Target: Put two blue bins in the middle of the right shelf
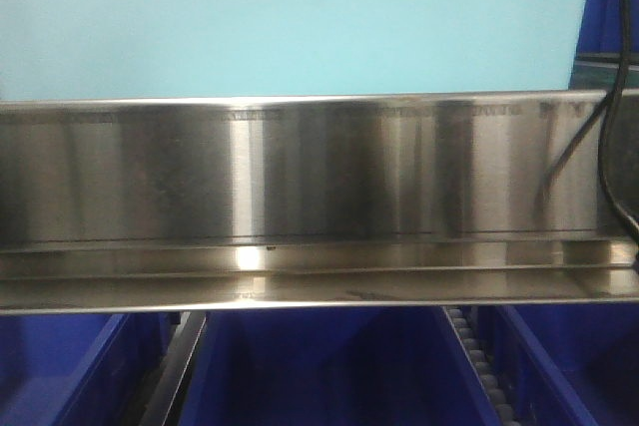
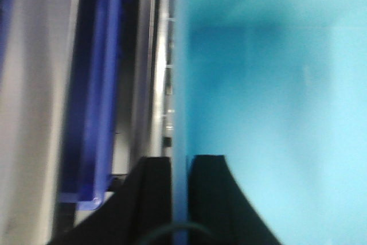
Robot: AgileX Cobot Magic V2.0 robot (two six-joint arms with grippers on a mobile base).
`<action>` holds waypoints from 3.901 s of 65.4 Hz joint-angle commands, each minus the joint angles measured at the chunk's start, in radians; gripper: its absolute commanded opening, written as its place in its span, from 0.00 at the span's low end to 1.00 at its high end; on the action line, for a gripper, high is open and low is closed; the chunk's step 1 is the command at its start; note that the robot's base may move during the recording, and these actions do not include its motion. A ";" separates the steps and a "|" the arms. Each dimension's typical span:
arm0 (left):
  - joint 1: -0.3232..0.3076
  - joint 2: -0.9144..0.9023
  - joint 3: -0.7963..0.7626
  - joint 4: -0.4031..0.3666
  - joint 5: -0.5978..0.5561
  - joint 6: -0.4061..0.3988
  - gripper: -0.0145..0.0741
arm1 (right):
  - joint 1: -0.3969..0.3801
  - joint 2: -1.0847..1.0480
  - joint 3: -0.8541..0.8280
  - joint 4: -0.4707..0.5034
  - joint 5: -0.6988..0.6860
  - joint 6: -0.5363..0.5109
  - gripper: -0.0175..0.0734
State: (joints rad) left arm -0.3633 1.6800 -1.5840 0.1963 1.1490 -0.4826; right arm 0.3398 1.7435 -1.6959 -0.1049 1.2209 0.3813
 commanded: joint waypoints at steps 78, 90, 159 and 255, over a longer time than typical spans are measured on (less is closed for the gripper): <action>-0.102 -0.152 -0.408 0.218 0.072 -0.065 0.04 | 0.141 -0.182 -0.327 -0.254 0.000 0.056 0.01; -0.102 -0.156 -0.412 0.223 0.072 -0.060 0.04 | 0.142 -0.182 -0.327 -0.268 0.000 0.056 0.01; -0.101 -0.156 -0.412 0.235 0.072 -0.060 0.04 | 0.142 -0.182 -0.327 -0.274 0.000 0.056 0.01; -0.101 -0.156 -0.412 0.235 0.072 -0.060 0.04 | 0.142 -0.181 -0.327 -0.274 0.000 0.056 0.01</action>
State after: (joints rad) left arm -0.4575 1.5365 -1.9835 0.4184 1.2509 -0.5443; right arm 0.4817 1.5757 -2.0113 -0.3447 1.2448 0.4459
